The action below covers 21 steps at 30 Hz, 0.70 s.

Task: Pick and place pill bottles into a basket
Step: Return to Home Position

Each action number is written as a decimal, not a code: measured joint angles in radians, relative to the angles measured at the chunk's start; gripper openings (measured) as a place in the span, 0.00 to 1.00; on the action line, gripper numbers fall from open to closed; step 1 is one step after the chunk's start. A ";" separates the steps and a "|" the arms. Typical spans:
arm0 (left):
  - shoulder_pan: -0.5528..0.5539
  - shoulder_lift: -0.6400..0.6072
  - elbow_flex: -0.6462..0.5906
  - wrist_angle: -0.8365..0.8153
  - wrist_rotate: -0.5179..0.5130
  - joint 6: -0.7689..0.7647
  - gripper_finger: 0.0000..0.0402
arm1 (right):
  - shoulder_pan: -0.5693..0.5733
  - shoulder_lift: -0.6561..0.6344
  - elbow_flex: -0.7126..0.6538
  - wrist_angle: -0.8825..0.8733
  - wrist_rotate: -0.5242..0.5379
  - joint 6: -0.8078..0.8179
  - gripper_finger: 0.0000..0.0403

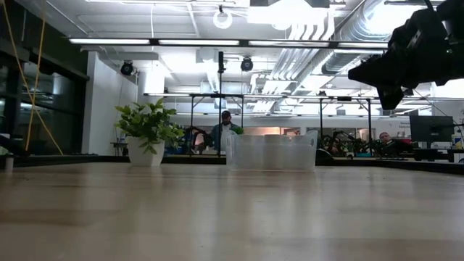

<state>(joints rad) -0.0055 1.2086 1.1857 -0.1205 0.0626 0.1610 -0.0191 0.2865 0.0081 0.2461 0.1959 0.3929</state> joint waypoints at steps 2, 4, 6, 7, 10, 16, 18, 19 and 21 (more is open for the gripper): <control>0.000 -0.110 -0.182 0.131 0.005 -0.013 0.05 | 0.000 -0.001 0.000 0.008 0.000 0.000 0.04; -0.001 -0.220 -0.341 0.235 0.005 -0.035 0.06 | 0.000 -0.001 0.000 0.014 0.000 0.000 0.04; -0.002 -0.328 -0.477 0.299 -0.040 -0.070 0.08 | 0.000 -0.001 0.000 0.014 0.000 0.000 0.04; -0.001 -0.384 -0.537 0.313 -0.049 -0.084 0.08 | 0.000 -0.001 0.000 0.014 0.000 0.000 0.04; -0.002 -0.528 -0.693 0.308 -0.048 -0.139 0.07 | 0.000 -0.001 0.002 0.012 0.000 -0.005 0.04; -0.001 -0.780 -0.969 0.449 -0.003 -0.224 0.06 | 0.000 -0.001 0.007 0.043 0.000 -0.082 0.04; -0.001 -0.857 -1.055 0.518 0.003 -0.239 0.06 | 0.000 -0.001 0.007 0.064 -0.011 -0.118 0.03; -0.001 -0.894 -1.091 0.531 0.001 -0.246 0.06 | 0.000 -0.001 0.008 0.075 -0.020 -0.140 0.02; -0.002 -0.962 -1.150 0.537 -0.019 -0.264 0.08 | 0.000 -0.001 0.008 0.099 -0.038 -0.174 0.01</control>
<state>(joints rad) -0.0071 0.2465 0.0358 0.4164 0.0435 -0.1029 -0.0189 0.2858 0.0163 0.3446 0.1581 0.2187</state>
